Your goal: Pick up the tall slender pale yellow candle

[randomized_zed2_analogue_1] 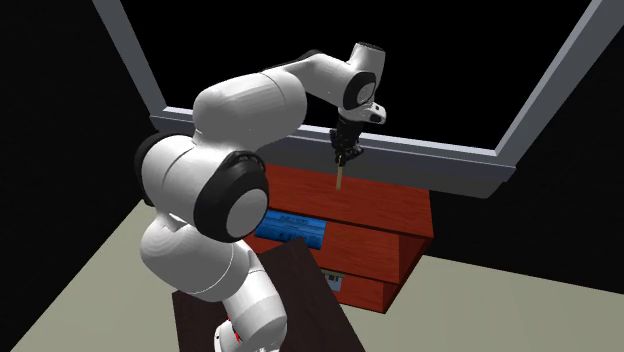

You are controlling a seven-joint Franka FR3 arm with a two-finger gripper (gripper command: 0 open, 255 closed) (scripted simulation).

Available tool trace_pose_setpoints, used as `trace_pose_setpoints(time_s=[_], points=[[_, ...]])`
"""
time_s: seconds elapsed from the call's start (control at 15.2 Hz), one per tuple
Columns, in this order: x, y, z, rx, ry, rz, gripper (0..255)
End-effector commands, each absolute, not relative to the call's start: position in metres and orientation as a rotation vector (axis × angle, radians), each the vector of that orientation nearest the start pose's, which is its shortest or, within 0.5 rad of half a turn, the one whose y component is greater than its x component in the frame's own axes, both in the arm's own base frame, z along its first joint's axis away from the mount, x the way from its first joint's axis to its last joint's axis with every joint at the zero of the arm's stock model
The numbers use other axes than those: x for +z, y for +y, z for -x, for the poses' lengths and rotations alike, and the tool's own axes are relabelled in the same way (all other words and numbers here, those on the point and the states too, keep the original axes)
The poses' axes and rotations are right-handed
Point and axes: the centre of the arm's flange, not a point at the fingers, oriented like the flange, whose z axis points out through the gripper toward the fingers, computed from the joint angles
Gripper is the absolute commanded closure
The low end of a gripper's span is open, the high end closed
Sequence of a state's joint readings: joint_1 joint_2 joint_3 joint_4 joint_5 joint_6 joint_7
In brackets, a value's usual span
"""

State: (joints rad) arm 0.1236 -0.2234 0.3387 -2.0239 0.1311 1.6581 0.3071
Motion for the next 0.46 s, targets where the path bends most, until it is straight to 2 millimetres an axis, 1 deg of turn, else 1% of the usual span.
trace_pose_setpoints(time_s=[0.0, 0.26, 0.4], points=[[0.538, 0.234, -0.417, 0.257, -0.189, 3.131, 255], [0.559, 0.234, -0.417, 0.257, -0.189, 3.131, 255], [0.559, 0.234, -0.417, 0.257, -0.189, 3.131, 255]])
